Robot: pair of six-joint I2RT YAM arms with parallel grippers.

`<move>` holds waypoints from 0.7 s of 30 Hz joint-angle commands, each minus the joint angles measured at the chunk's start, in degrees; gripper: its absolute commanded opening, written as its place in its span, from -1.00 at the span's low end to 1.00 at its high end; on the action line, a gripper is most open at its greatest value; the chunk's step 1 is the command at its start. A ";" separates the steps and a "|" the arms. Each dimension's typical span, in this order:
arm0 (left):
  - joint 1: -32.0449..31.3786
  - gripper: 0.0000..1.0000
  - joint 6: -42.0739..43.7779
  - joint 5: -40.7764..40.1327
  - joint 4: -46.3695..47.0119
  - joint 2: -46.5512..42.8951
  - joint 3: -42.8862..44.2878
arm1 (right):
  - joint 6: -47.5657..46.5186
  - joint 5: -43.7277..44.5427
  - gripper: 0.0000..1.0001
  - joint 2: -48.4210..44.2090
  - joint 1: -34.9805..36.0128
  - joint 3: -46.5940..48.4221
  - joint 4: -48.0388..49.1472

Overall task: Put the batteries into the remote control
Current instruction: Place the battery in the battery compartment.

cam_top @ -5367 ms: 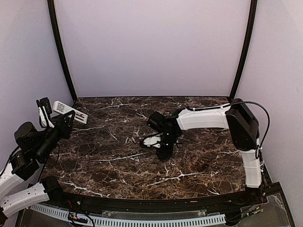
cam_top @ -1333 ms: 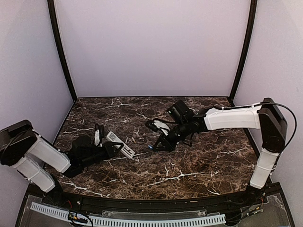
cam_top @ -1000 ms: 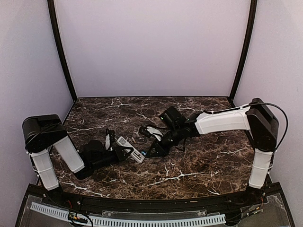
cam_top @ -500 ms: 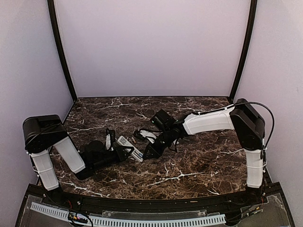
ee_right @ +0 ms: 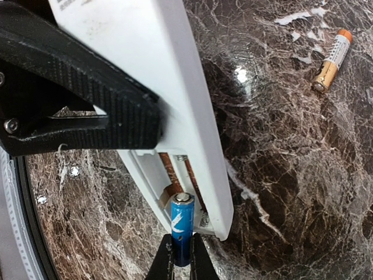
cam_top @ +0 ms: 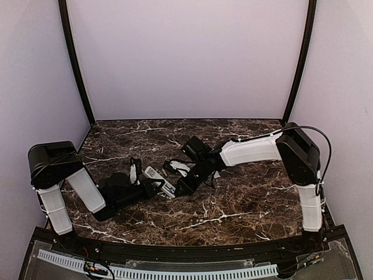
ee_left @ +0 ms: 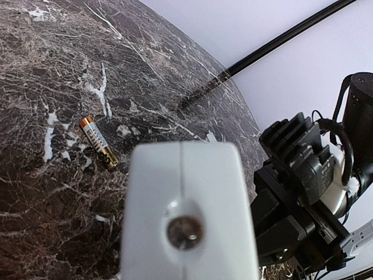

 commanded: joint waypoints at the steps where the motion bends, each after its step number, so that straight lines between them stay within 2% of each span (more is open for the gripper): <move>1: -0.17 -1.00 0.64 -0.06 5.25 0.01 0.68 | 2.42 2.82 -1.00 1.69 0.43 2.25 0.16; 21: -0.20 -1.00 -0.38 -0.65 3.49 0.13 0.97 | 2.31 5.07 -1.00 3.77 0.34 8.18 -0.85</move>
